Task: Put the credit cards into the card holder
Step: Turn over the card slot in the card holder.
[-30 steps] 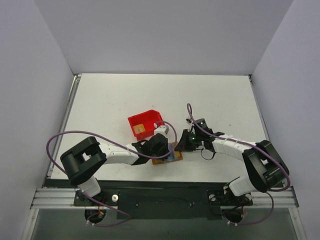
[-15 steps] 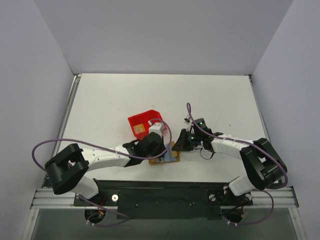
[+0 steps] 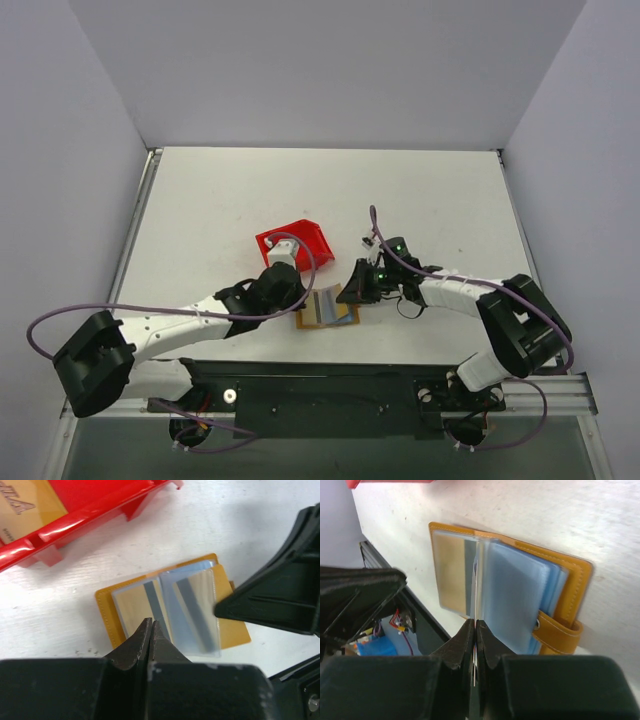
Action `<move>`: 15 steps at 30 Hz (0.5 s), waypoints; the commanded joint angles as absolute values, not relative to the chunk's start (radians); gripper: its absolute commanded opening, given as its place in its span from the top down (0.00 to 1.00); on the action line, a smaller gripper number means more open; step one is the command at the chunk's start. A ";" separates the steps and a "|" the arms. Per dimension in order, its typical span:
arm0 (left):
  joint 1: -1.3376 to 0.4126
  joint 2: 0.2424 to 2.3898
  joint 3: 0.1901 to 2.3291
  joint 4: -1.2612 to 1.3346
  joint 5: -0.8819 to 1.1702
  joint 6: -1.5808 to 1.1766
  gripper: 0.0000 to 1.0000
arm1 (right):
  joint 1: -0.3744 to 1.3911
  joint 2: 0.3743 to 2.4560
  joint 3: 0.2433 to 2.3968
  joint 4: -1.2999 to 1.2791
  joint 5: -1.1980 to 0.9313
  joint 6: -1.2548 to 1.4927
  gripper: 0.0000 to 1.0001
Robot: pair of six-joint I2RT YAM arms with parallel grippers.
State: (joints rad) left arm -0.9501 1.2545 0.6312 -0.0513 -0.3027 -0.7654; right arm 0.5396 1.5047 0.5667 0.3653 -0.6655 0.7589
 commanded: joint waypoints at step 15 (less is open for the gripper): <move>-0.885 1.172 0.560 -0.121 -0.318 -0.773 1.00 | 0.676 1.646 0.719 0.380 -0.686 0.744 1.00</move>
State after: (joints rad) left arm -0.8909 1.1942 0.5743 -0.1104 -0.3103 -0.7654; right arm 0.6636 1.6192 0.6739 0.3710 -0.6884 0.7582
